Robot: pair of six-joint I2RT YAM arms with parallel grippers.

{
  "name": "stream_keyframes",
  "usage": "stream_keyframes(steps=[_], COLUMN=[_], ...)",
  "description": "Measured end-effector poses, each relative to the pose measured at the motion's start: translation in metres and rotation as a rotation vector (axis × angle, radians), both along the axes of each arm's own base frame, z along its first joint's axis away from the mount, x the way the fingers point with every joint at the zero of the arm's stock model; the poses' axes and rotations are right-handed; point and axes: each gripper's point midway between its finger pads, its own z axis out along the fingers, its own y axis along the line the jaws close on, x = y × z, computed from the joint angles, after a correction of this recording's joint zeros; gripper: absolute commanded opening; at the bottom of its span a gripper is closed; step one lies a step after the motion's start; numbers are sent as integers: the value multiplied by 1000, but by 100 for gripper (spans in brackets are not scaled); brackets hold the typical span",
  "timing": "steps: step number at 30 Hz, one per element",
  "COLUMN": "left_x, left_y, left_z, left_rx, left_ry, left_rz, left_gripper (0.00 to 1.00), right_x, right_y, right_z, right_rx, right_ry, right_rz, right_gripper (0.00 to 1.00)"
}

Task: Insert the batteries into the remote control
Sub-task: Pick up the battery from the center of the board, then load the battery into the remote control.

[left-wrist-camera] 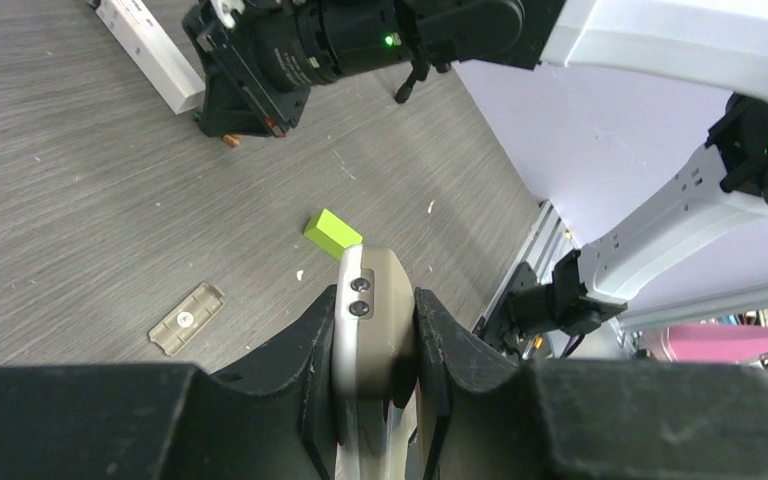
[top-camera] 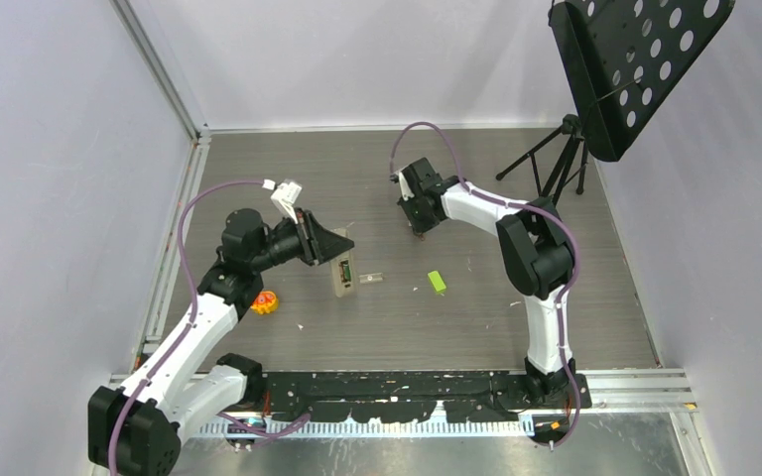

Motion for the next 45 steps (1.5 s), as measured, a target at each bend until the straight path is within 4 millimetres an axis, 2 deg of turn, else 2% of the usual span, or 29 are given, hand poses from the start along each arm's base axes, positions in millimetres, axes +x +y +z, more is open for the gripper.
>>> stream_keyframes(steps=[6, 11, 13, 16, 24, 29, 31, 36, 41, 45], left_x=[14, 25, 28, 30, 32, 30, 30, 30, 30, 30], left_y=[2, 4, 5, 6, 6, 6, 5, 4, 3, 3], left_z=[3, -21, -30, -36, -36, -38, -37, -34, -30, -28], left_rx=[-61, -99, -105, -112, -151, -184, -203, -241, -266, -282], left_ry=[11, 92, 122, 144, 146, 183, 200, 230, 237, 251], left_rz=[81, 156, 174, 191, 211, 218, 221, 226, 226, 227], left_gripper=[0, 0, 0, 0, 0, 0, 0, 0, 0, 0], right_x=[-14, -56, -77, -92, -123, -146, -155, -175, -184, -187], right_y=[-6, -13, -10, 6, 76, 104, 113, 127, 135, 137], right_z=[1, 4, 13, 40, 148, 186, 191, 189, 190, 190], right_rx=[20, 48, 71, 133, 486, 634, 665, 665, 668, 667], right_ry=[27, 83, 96, 63, -76, -81, -68, -24, -9, -7], right_rz=[-51, -99, -99, -91, -53, -27, -12, 30, 62, 72], right_gripper=[4, 4, 4, 4, 6, 9, 10, 11, 13, 19])
